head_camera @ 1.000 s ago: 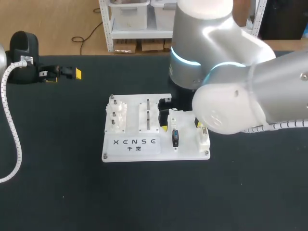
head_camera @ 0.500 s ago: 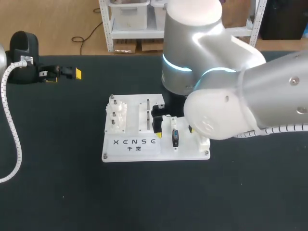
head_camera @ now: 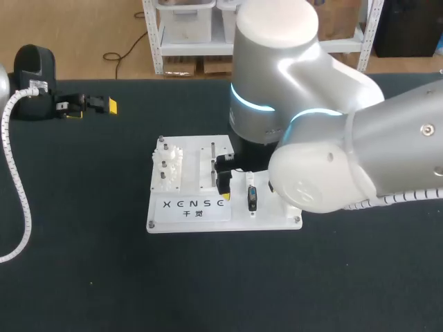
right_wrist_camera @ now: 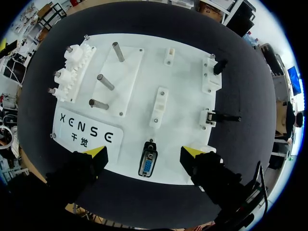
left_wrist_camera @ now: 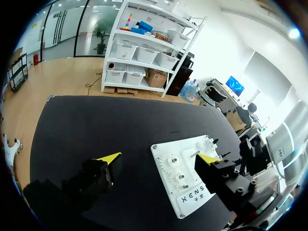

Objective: Insert the USB connector, Ethernet cable, and multi-pin plug into their matching sockets one by one.

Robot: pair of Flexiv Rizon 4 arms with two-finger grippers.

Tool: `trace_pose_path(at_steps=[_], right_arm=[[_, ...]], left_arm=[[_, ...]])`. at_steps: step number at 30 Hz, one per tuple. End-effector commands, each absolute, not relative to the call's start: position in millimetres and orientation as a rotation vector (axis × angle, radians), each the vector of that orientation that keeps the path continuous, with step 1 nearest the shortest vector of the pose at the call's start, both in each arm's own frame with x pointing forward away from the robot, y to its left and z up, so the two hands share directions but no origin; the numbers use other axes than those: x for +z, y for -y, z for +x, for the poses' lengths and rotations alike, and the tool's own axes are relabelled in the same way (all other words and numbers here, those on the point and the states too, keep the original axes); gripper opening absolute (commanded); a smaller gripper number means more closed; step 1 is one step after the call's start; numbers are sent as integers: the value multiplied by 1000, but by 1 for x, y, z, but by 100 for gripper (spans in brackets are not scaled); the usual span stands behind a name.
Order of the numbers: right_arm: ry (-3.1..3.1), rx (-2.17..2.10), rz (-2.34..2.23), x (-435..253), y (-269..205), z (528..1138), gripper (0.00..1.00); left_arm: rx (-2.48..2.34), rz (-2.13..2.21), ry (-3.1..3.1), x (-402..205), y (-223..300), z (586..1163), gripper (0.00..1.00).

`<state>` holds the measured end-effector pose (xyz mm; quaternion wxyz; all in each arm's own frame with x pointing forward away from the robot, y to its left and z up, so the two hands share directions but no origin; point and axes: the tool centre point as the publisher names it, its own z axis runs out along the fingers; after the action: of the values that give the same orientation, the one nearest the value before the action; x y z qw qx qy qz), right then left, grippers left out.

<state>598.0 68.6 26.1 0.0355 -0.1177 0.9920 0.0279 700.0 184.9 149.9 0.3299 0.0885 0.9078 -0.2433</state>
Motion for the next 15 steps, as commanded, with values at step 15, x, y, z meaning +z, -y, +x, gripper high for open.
trace_pose_path(at_steps=[15], right_arm=[[-3023,9,-336,34,-69,596,100]], left_arm=[[-636,231,-2374,150,-185,700,100]])
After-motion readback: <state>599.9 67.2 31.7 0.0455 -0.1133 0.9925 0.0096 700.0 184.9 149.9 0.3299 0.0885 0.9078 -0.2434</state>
